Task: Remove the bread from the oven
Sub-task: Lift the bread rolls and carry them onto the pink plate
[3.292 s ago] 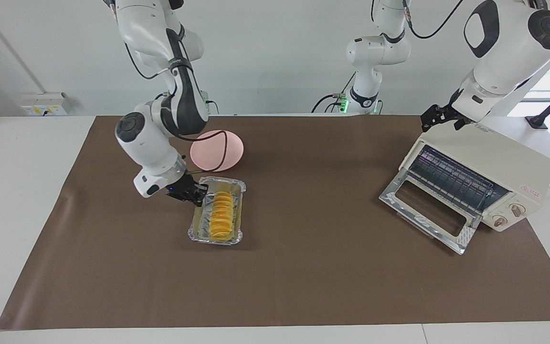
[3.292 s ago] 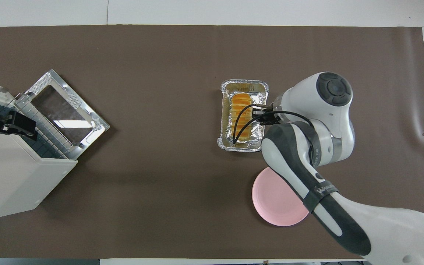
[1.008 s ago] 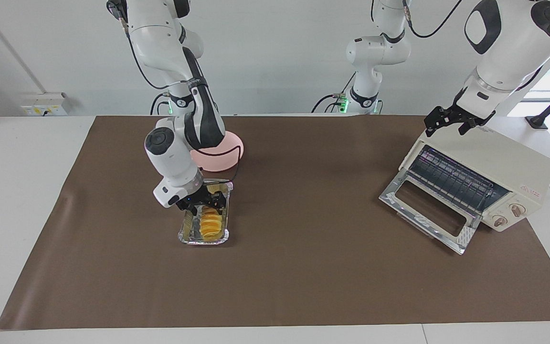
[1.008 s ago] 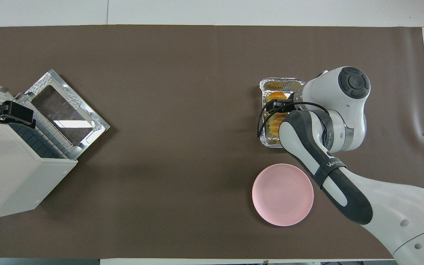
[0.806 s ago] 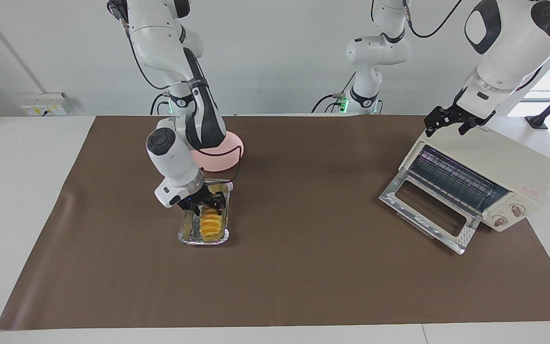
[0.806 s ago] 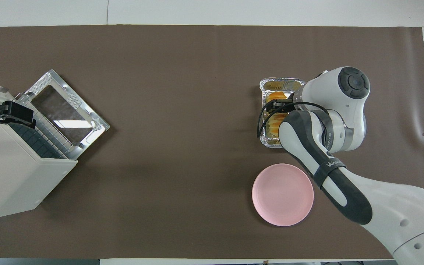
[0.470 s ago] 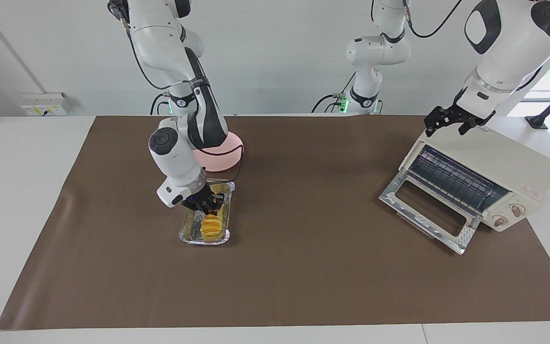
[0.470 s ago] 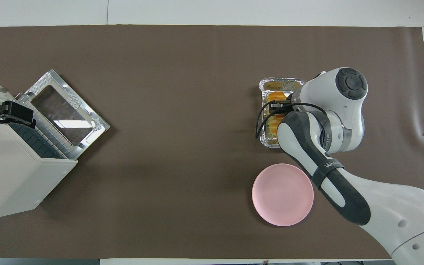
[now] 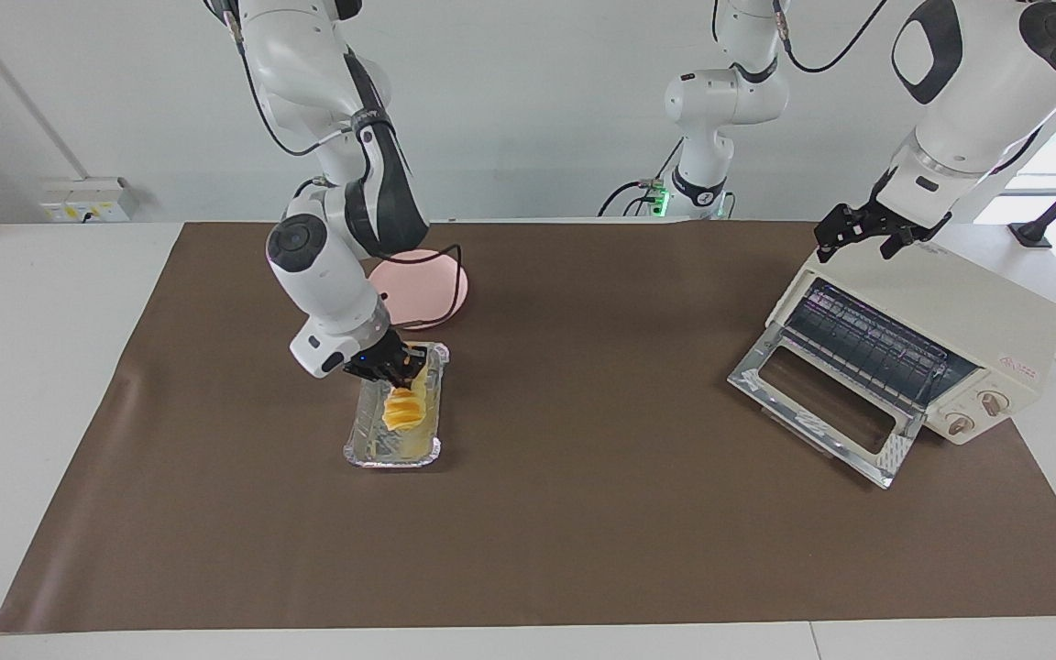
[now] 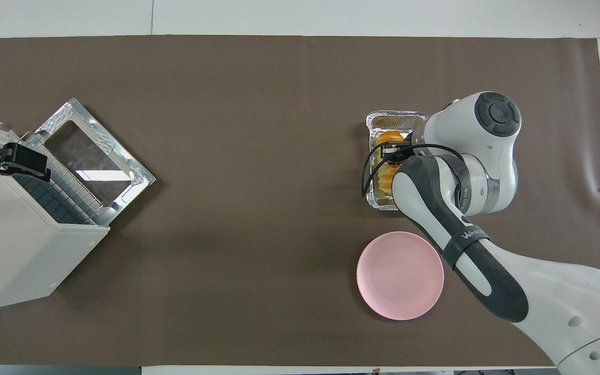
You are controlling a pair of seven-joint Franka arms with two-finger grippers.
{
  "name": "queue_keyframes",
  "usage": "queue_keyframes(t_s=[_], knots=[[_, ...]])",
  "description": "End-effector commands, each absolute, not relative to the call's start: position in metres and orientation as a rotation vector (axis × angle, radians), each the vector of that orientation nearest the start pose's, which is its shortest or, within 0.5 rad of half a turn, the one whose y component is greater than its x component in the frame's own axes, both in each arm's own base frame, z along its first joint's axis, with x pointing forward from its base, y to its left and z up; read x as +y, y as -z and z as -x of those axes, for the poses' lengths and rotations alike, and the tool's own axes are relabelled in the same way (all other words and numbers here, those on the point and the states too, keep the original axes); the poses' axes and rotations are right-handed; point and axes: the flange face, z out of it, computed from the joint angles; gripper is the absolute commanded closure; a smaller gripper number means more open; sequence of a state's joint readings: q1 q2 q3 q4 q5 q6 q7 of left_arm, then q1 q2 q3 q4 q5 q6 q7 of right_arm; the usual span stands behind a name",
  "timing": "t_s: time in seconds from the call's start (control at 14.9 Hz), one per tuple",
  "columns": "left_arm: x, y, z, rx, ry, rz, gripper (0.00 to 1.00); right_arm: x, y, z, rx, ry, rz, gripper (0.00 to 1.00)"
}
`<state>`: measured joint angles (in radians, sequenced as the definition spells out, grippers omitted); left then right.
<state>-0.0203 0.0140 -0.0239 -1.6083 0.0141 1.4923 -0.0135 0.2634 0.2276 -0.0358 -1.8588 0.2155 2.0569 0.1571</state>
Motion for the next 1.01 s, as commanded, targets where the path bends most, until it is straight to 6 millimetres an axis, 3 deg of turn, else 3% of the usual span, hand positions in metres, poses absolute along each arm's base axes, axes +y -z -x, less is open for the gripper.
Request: queue_keyframes(t_s=[0.0,0.2,0.4,0.54,0.67,0.94], knots=[[-0.022,-0.595,-0.544,0.045,-0.194,3.123,0.0,0.14,-0.436,-0.542,0.022,-0.231,2.959,1.0],[-0.022,-0.595,-0.544,0.045,-0.194,3.123,0.0,0.134,-0.437,-0.482,0.063,-0.322,2.962,1.0],[-0.022,-0.595,-0.544,0.045,-0.191,3.123,0.0,0.123,-0.421,-0.432,0.076,-0.373,2.963,1.0],[-0.022,-0.595,-0.544,0.045,-0.191,3.123,0.0,0.118,-0.404,-0.411,0.084,-0.371,2.967,1.0],[-0.022,-0.595,-0.544,0.045,-0.191,3.123,0.0,0.137,-0.38,-0.389,0.051,-0.298,2.989,1.0],[-0.022,-0.595,-0.544,0.045,-0.191,3.123,0.0,0.169,-0.344,-0.378,0.073,-0.226,3.01,1.0]])
